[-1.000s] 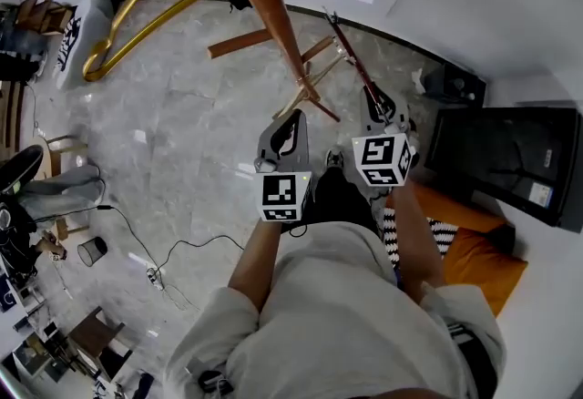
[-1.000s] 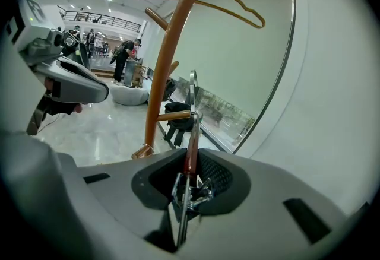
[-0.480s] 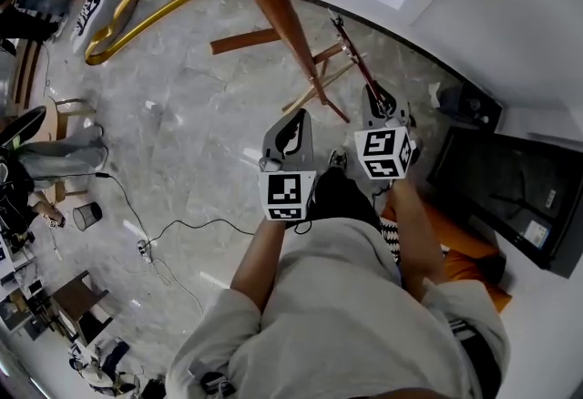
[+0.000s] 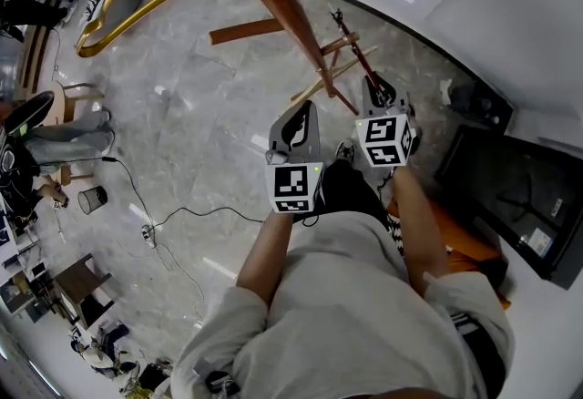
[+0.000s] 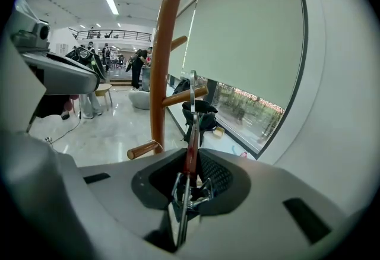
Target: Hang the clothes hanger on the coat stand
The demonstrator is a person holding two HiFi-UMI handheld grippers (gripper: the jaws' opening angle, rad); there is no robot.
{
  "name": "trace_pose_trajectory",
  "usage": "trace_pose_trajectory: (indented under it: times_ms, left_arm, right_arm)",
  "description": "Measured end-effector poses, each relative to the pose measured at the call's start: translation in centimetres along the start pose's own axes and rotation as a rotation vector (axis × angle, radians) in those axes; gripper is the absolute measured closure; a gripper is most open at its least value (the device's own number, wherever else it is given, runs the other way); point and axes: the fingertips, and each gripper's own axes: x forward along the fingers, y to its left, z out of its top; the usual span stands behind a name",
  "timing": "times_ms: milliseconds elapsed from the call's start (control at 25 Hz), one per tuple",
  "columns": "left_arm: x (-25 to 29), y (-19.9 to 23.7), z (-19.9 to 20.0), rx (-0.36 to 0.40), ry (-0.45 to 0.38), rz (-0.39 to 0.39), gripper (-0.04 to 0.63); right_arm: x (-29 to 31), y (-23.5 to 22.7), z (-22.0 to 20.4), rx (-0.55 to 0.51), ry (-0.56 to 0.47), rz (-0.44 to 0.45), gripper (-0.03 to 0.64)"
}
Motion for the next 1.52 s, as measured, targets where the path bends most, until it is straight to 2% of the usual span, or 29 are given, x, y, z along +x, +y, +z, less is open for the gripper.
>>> trace_pose_trajectory:
  times_ms: [840, 1520]
  left_arm:
    - [-0.5, 2.3, -1.3, -0.05, -0.003, 0.073, 0.586]
    - [0.8, 2.0, -2.7, -0.049, 0.027, 0.056, 0.586]
  right_arm:
    - [3.2, 3.2, -0.8, 0.004, 0.0, 0.068, 0.561]
    - [3.8, 4.7, -2.1, 0.031, 0.012, 0.064, 0.561]
